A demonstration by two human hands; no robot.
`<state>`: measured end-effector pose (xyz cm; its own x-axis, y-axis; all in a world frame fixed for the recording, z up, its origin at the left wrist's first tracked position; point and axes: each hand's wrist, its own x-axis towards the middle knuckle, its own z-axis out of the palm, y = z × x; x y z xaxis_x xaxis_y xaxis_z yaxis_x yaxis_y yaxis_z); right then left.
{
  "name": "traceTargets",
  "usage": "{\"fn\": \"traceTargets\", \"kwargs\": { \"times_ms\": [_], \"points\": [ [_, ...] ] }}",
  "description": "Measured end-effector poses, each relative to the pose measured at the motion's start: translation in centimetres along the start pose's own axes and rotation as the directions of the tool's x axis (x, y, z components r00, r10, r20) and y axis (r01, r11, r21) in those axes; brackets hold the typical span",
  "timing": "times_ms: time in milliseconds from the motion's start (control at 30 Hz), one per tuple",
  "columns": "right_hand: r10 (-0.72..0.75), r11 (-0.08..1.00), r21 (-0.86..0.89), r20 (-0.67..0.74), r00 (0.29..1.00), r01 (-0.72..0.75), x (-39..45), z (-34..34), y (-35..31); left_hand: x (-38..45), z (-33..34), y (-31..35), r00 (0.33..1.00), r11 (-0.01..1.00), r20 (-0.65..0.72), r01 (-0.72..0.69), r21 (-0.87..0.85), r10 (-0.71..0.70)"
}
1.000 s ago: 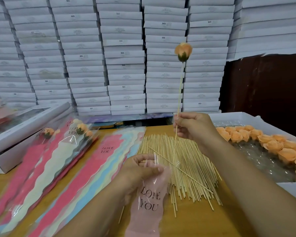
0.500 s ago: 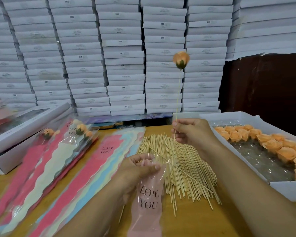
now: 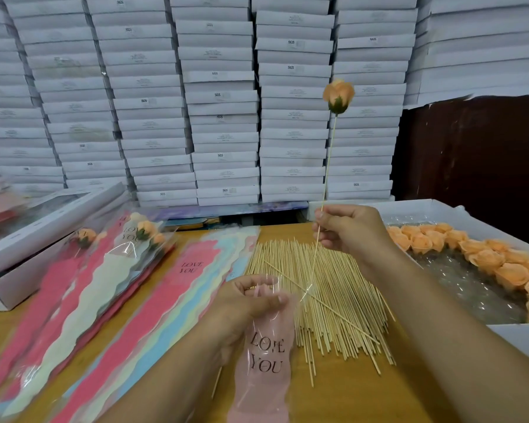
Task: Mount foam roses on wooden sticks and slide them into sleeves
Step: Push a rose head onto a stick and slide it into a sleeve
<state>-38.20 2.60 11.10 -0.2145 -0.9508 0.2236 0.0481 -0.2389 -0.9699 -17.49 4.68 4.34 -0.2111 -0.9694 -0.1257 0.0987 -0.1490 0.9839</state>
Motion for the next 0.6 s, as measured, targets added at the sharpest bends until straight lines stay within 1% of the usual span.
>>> {"fn": "traceTargets", "kwargs": {
  "times_ms": [100,267,433,600],
  "points": [
    [0.038,0.999,-0.016,0.03,0.999,-0.037,-0.4,0.5,1.3,0.0,0.0,0.0,1.0,1.0,-0.002,-0.006,-0.002,0.006],
    [0.128,0.992,-0.026,0.121,0.984,-0.126,-1.2,1.6,2.7,0.0,0.2,-0.2,1.0,1.0,0.005,-0.021,0.003,0.021],
    [0.144,0.99,-0.031,0.165,0.976,-0.141,-1.8,2.6,3.4,0.1,0.4,-0.4,0.999,1.0,0.047,-0.02,-0.001,0.02],
    [0.143,0.988,-0.086,0.163,0.976,-0.131,-1.9,2.6,3.8,0.3,0.2,-0.7,0.999,0.996,0.052,0.005,-0.09,0.0]
  ]
}}
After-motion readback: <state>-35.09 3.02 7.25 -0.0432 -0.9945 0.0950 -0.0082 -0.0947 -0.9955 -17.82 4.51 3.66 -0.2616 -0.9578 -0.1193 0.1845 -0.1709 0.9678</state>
